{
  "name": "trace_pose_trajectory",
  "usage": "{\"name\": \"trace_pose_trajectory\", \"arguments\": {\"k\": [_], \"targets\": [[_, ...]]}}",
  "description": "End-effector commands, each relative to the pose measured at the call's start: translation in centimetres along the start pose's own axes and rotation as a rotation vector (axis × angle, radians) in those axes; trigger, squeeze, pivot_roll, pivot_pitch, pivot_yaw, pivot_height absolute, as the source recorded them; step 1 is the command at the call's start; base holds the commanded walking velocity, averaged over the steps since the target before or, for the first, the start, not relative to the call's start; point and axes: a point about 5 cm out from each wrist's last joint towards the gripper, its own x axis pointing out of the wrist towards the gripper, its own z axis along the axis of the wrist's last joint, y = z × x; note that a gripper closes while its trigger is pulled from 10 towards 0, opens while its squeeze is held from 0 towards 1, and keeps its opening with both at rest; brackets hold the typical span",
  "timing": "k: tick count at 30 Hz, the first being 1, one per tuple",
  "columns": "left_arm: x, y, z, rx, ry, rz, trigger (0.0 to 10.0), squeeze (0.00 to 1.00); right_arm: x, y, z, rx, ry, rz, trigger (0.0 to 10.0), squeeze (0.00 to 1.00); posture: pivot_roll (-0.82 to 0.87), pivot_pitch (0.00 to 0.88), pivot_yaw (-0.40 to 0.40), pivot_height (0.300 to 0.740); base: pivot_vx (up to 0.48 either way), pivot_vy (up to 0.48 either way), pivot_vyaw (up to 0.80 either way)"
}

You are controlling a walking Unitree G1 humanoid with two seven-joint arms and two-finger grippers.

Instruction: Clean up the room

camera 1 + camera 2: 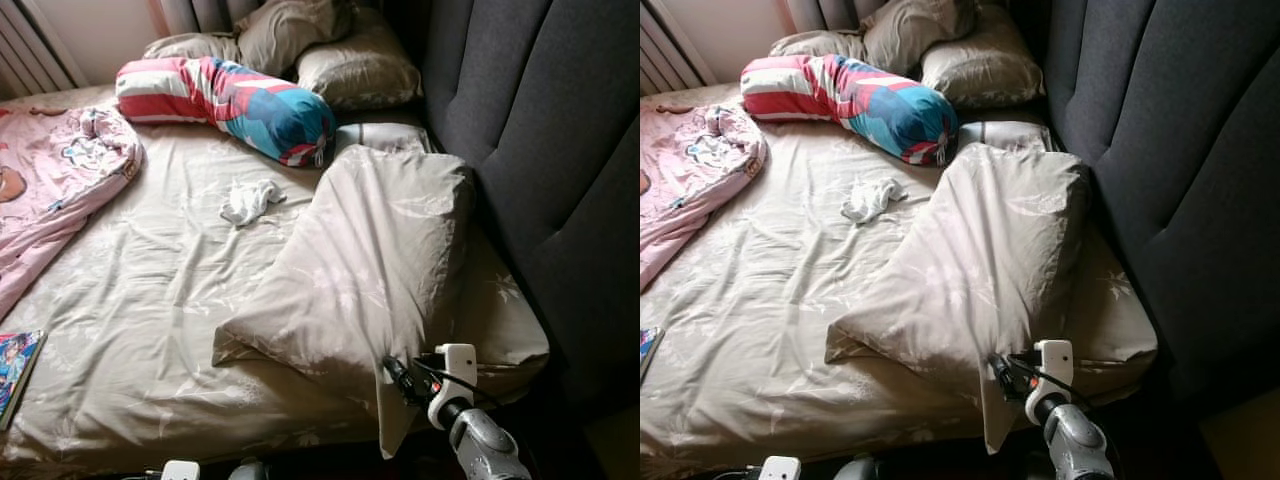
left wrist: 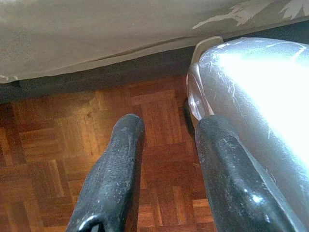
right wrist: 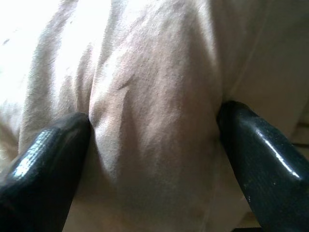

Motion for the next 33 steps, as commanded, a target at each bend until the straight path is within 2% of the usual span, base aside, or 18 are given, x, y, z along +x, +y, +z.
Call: {"name": "trace_pose_trajectory", "arguments": {"k": [1, 9, 15, 16, 17, 21, 33], "targets": [[-0.3, -0.1, -1.0, 0.008, 0.02, -0.017, 10.0, 0.0, -0.7, 1.0, -3.0, 0.049, 0.115, 0.042, 10.0, 0.0, -0.04, 0.306, 0.076, 0.637, 0.0, 0.0, 0.0], [-0.4, -0.3, -0.8, 0.02, -0.003, -0.029, 10.0, 0.0, -0.9, 1.3, -3.5, 0.066, 0.122, 0.039, 10.0, 0.0, -0.04, 0.302, 0.081, 0.637, 0.0, 0.0, 0.0], [-0.5, 0.1, -0.6, 0.019, -0.039, -0.031, 10.0, 0.0, -1.1, 1.2, -3.9, 0.072, 0.124, 0.045, 9.8, 0.0, -0.04, 0.29, 0.087, 0.637, 0.0, 0.0, 0.0], [-0.6, 0.3, -0.7, 0.021, -0.039, -0.027, 10.0, 0.0, -1.2, 1.2, -3.9, 0.072, 0.124, 0.048, 2.1, 0.0, -0.04, 0.29, 0.087, 0.637, 0.0, 0.0, 0.0], [-0.7, 0.5, -0.8, 0.023, -0.038, -0.024, 10.0, 0.0, -1.3, 1.2, -4.0, 0.073, 0.125, 0.049, 0.0, 0.0, -0.04, 0.288, 0.088, 0.637, 0.0, 0.0, 0.0], [-0.8, 0.8, -0.9, 0.027, -0.041, -0.021, 10.0, 0.0, -1.3, 1.2, -4.1, 0.076, 0.126, 0.046, 0.0, 0.0, -0.04, 0.284, 0.089, 0.637, 0.0, 0.0, 0.0], [-0.3, -0.2, 0.6, 0.025, -0.089, -0.042, 10.0, 0.0, -1.4, 1.6, -4.6, 0.088, 0.133, 0.044, 0.0, 0.0, -0.04, 0.294, 0.088, 0.637, 0.0, 0.0, 0.0]]}}
